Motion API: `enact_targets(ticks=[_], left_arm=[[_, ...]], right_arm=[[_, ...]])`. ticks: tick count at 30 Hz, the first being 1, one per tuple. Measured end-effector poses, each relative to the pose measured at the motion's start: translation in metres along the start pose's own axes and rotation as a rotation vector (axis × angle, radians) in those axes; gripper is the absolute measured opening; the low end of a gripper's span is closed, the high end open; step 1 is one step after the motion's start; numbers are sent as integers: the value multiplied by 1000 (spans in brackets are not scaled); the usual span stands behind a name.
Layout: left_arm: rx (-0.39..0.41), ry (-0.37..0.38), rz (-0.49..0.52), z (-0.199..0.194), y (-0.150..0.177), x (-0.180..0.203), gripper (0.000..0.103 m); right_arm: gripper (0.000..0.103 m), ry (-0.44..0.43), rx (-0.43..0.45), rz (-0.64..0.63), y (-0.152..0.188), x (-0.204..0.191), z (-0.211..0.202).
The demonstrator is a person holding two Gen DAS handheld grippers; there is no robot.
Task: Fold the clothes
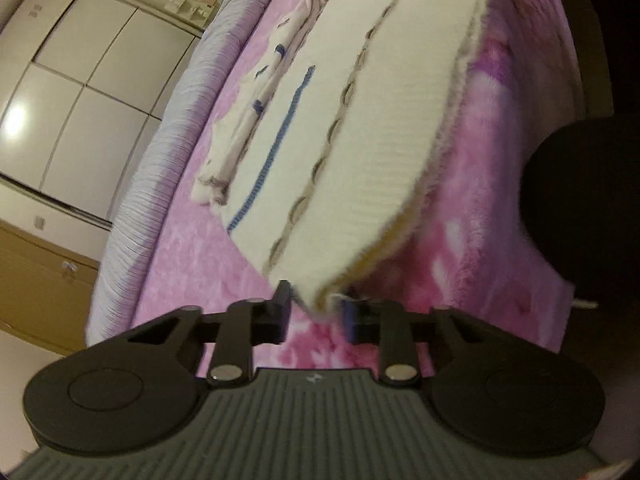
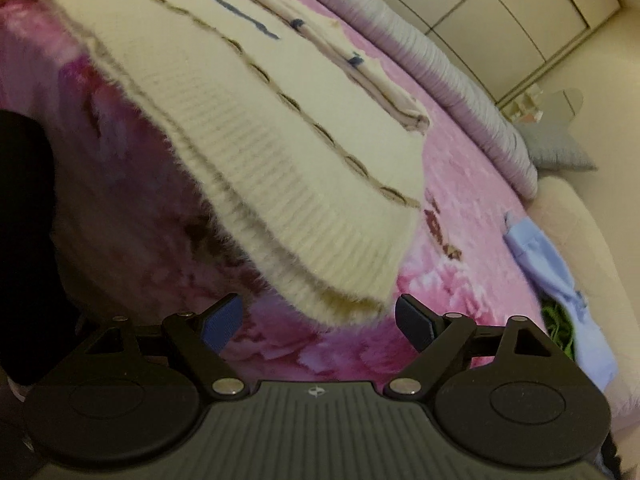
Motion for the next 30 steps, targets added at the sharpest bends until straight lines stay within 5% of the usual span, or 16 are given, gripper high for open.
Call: enact_targets(ticks=[8, 13, 17, 19, 21, 30], left_arm=[[29, -21, -28, 11, -1, -1, 24], [45, -22, -19, 21, -4, -1, 24], [61, -7, -25, 34, -7, -8, 20], [59, 14, -28, 38, -8, -12, 13], [58, 24, -21, 38, -8, -15, 11], [109, 32, -148, -1, -11, -32, 7]], right_arm=[[65, 113, 39, -183, 6, -7, 6], [64, 235, 87, -391, 7, -10, 13], [36, 231, 121, -472, 7, -10, 19], [33, 191, 120, -472, 4, -4, 22], [1, 119, 119, -442, 1, 3, 20], [1, 149, 212, -336, -25, 59, -27]])
Point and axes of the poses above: each gripper's, at about its wrist camera, not at the fingertips, and z roughly the way its jaws point, x to its right, y to its underside, the point moved 7 cm from there along z, roughly the way its jaws point, and after that the axes turned 5 degrees about -z, right-handed, at the moved point
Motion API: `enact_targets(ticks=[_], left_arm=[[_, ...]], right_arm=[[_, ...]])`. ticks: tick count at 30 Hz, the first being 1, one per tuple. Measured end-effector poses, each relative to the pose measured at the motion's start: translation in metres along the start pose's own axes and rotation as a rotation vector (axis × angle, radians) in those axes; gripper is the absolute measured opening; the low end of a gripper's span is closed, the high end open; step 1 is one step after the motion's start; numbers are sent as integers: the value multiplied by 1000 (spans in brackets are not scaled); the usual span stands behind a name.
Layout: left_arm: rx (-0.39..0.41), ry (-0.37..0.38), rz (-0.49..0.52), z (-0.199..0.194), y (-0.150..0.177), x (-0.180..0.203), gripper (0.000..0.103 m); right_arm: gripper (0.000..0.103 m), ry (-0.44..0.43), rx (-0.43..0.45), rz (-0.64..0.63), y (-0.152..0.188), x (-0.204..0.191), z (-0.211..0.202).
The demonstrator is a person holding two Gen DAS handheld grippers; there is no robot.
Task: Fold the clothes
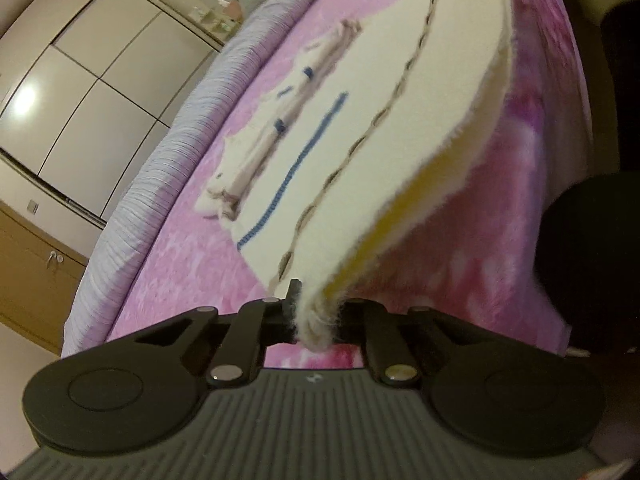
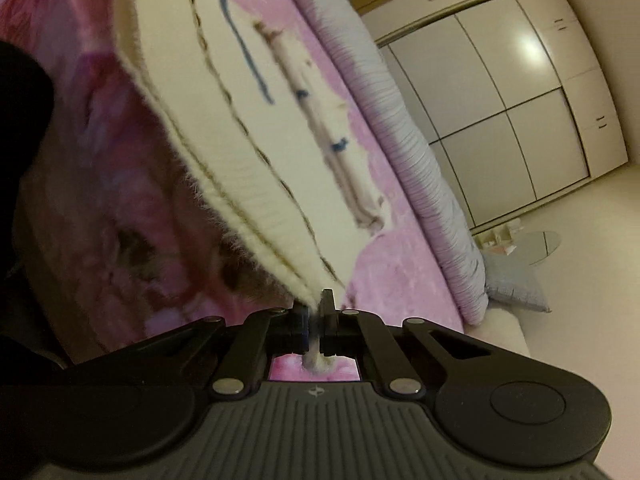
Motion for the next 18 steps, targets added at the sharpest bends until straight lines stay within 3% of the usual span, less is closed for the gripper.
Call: enact_targets(ticks=[6, 13, 18], left_arm=[[25, -6, -54, -50, -2, 8, 7], [45, 18, -162, -138, -1, 28, 7], [89, 19, -236, -159, -21, 2, 8]], right_arm=[[0, -23, 10, 60, 10, 23, -26], [0, -111, 51, 92, 19, 24, -99], [1, -114, 79, 145, 20, 56, -124]])
Point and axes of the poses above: each gripper's, at about its wrist camera, not at the fingertips, and z roughly the way its jaws point, x to its right, y to its underside, the point moved 7 cm from there along z, roughly the way its jaws point, and after that the axes turned 5 degrees about -z, right-handed, at the moved point
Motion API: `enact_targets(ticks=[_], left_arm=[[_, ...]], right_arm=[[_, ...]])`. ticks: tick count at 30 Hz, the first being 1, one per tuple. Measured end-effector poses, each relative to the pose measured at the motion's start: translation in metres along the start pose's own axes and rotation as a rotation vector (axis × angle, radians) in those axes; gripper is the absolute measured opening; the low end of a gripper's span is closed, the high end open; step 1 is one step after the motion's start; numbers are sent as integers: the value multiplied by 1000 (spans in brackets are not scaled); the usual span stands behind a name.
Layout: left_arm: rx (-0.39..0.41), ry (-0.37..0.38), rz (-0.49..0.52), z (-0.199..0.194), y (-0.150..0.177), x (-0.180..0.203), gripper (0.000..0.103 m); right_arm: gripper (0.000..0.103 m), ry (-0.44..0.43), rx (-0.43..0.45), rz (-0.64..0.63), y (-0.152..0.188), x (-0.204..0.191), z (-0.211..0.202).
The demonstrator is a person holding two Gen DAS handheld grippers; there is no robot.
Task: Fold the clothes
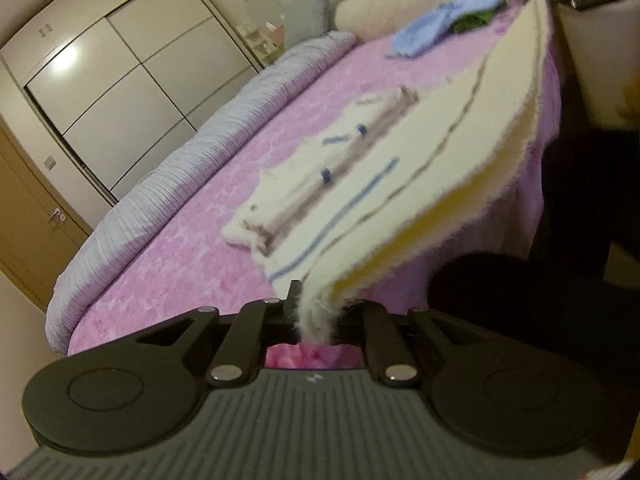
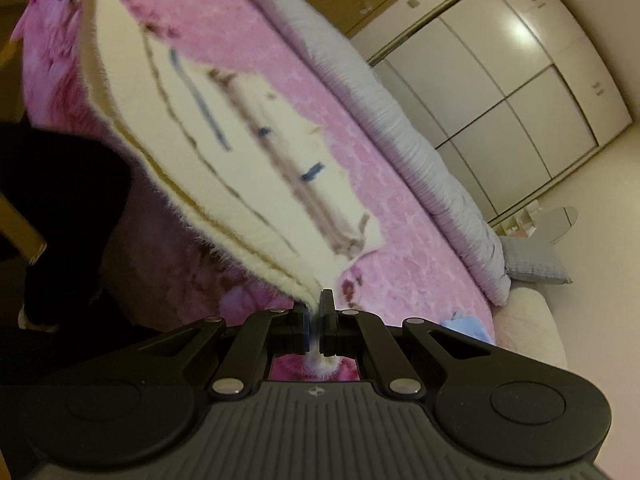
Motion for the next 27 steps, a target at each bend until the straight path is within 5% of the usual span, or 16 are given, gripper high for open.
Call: enact_targets(ticks=[7, 15, 17, 20, 21, 27], left_arm=[[12, 12, -142, 65, -56, -70, 9], [-150, 47, -415, 233, -83, -149, 22], [-204, 55, -536, 273, -73, -166, 22], [-263, 81, -704, 302, -49, -180, 22], [-280, 97, -760, 308, -40, -183, 23], [-297, 233, -1041, 307, -8, -186, 32]], right_arm=[[1, 52, 66, 116, -28, 73, 47], [3, 10, 27, 241, -54, 134, 208], [14, -26, -29, 302, -50, 142, 260], [54, -25, -106, 397, -34, 144, 323], [59, -5, -129, 436, -26, 146, 337], [60, -239, -169, 968, 30, 162, 358]])
Point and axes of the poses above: each gripper's, at about its wrist camera, not at the fingertips, and z roughly the way its jaws point, x to its right, y to its underside, the point moved 7 cm from there along z, roughly the way its jaws point, and after that the axes turned 5 degrees about -z, right-handed, at the moved point
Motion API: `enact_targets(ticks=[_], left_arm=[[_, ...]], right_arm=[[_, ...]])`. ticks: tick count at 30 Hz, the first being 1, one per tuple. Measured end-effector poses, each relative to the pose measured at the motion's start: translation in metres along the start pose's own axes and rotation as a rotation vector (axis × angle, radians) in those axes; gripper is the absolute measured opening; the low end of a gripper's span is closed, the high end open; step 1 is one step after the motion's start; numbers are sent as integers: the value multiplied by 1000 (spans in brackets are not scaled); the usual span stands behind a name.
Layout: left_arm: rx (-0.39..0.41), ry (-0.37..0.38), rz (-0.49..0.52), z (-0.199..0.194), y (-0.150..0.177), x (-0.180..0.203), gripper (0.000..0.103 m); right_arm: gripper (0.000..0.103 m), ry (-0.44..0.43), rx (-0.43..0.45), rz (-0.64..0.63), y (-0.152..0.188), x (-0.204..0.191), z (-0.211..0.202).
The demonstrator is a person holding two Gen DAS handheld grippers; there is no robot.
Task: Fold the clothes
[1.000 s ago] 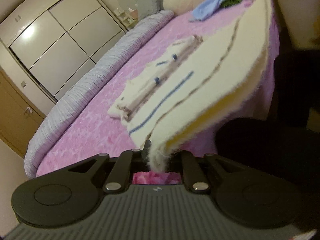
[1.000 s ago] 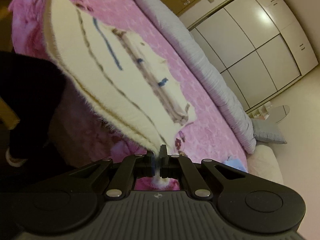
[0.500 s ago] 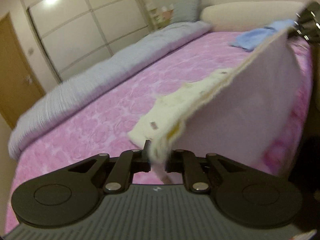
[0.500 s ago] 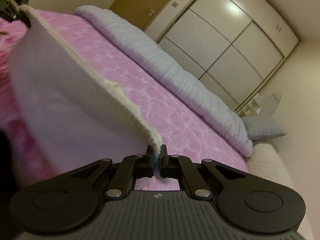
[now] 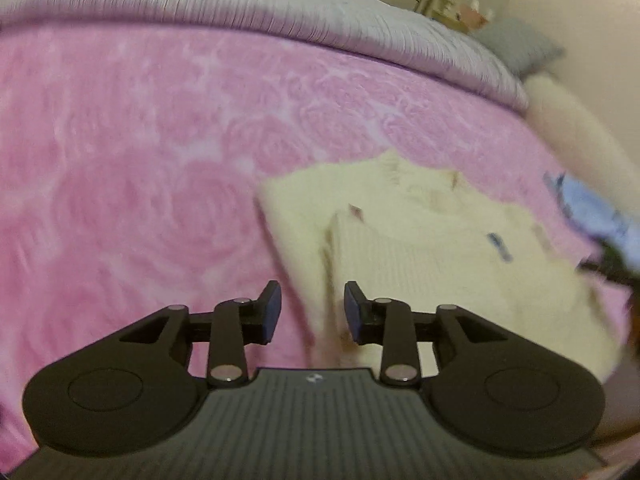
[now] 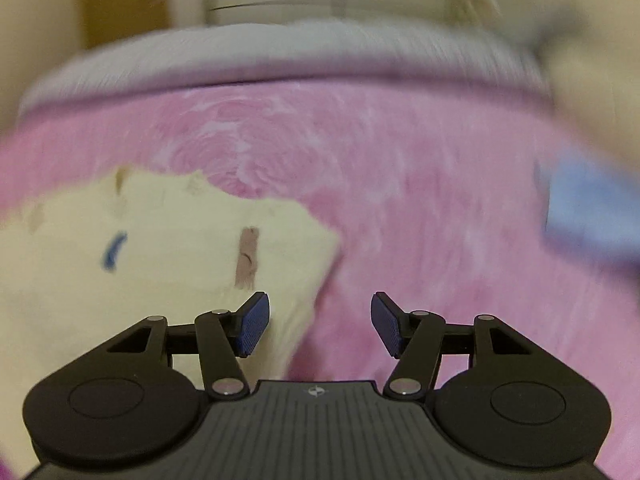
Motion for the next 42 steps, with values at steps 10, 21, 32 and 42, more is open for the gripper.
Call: enact_targets(ticks=[10, 21, 32, 42], left_arm=[[-70, 108, -91, 24, 3, 15, 38], [62, 133, 14, 0, 1, 33, 8], [131, 39, 84, 31, -43, 22, 8], [229, 22, 143, 47, -85, 25, 8]], right_arm=[[58, -330, -63, 507, 49, 32, -24], [11, -239, 22, 200, 22, -13, -41], [10, -136, 127, 72, -37, -17, -1], [9, -111, 224, 61, -73, -10, 20]])
Point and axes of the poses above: each gripper's, at about its wrist camera, not at the fingertips, and z roughly the way its jaws point, x to its right, y to its underside, the point moved 7 cm from there along z, roughly the way its jaws point, and after that the axes turned 5 degrees about -z, right-handed, at the moved point
